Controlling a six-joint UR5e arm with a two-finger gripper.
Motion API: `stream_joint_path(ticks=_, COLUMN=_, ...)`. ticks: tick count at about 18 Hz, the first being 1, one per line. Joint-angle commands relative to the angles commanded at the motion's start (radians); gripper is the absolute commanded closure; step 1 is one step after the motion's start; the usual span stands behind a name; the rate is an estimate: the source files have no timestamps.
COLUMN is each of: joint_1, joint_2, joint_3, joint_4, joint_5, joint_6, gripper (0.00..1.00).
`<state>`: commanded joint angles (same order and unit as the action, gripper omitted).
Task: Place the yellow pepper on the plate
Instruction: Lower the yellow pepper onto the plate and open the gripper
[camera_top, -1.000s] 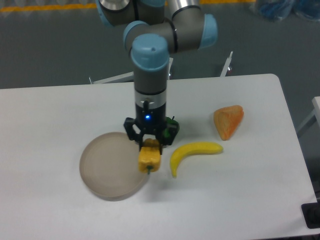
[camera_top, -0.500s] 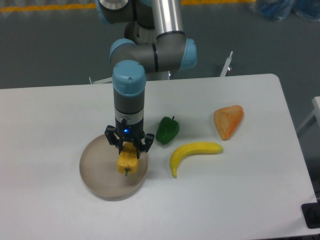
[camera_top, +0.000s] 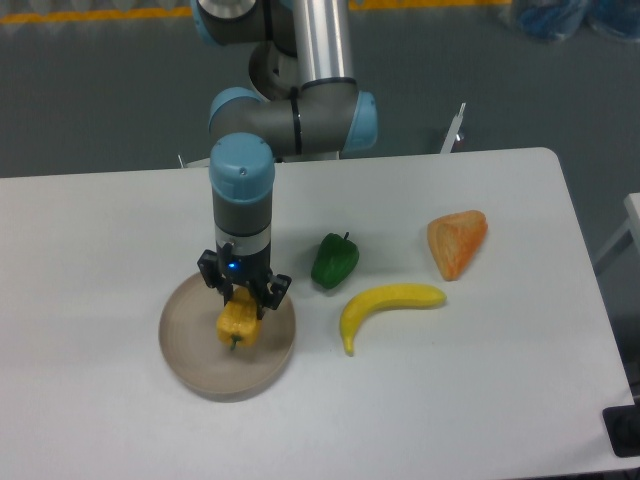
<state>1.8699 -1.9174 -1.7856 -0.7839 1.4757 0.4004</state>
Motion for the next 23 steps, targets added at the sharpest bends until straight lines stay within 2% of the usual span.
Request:
stream_joint_path(ticks=14, joint_1=-0.006, joint_2=-0.005, joint_3=-0.006, joint_4=0.0, joint_5=0.002, joint_6=0.014, gripper=0.61)
stream_joint_path(ticks=23, joint_1=-0.006, joint_2=-0.006, joint_3=-0.014, joint_4=-0.002, joint_5=0.002, joint_6=0.067, gripper=0.61)
